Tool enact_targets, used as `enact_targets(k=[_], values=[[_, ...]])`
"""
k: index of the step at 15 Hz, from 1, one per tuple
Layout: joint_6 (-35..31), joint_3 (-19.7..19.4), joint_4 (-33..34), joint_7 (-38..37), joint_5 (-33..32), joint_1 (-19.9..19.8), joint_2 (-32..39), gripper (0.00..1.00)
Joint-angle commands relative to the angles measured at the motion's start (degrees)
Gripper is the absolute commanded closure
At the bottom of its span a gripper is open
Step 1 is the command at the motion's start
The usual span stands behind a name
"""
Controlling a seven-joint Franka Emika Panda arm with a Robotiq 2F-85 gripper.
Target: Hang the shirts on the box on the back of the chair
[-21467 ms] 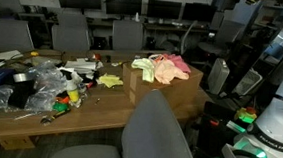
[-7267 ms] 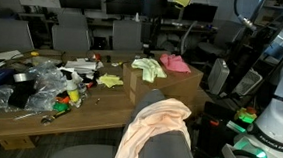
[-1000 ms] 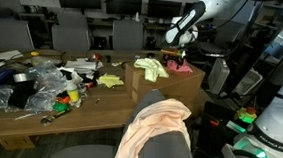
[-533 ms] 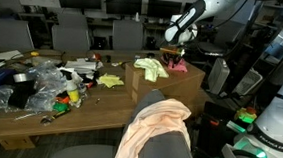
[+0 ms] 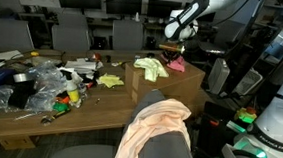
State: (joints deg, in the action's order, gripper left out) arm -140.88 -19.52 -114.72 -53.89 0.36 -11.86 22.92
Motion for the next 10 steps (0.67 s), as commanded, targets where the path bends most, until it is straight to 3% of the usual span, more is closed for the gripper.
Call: enact_targets(k=[1,10], values=[[-0.36,-0.22,-5.58,2.26,-2.01,2.06,-8.68,0.99],[0.63,4.71,-12.80,7.82,-2.04,2.84,-23.54,0.99]])
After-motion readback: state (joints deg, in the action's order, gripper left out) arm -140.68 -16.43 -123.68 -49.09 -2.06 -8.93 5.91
